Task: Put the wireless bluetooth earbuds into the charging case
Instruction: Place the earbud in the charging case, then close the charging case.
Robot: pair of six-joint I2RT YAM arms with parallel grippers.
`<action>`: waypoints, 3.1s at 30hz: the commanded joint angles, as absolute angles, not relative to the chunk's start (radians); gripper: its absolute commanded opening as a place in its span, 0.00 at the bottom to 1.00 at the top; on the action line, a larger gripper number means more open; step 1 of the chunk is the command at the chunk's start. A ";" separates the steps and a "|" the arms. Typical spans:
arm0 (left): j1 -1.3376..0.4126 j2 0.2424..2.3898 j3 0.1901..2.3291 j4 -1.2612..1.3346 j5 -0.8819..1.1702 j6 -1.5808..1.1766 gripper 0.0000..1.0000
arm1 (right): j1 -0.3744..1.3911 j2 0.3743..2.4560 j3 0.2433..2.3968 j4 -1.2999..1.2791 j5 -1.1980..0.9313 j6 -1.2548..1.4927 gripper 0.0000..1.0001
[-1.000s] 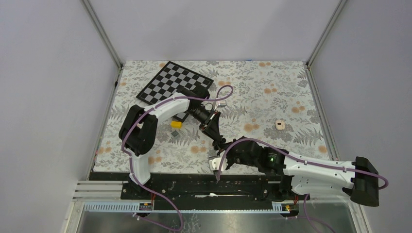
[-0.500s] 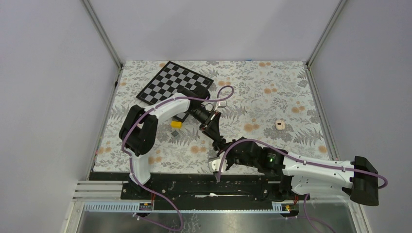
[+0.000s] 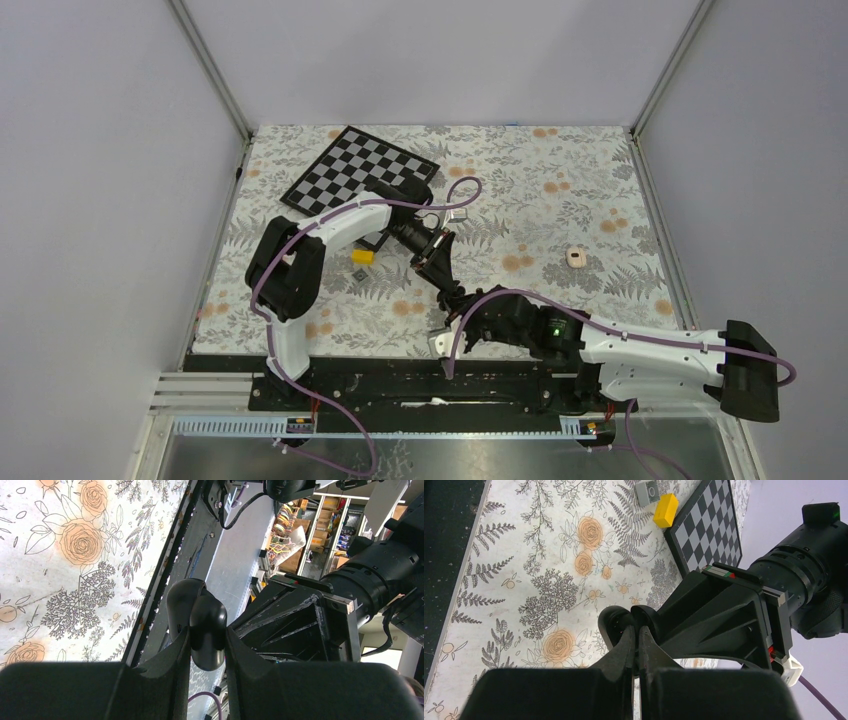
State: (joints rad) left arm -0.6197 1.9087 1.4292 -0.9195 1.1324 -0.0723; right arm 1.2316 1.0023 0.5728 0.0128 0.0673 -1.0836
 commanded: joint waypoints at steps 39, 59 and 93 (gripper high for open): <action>-0.635 1.865 1.432 -0.926 1.203 -0.060 0.00 | 1.248 0.934 0.541 0.050 0.065 -0.981 0.47; -0.606 1.880 1.500 -0.959 1.211 -0.037 0.00 | 1.250 0.721 0.629 -0.051 0.331 -0.302 0.77; -0.425 1.670 1.076 1.316 1.329 -1.829 0.00 | 0.483 0.853 0.427 0.794 -0.492 1.065 1.00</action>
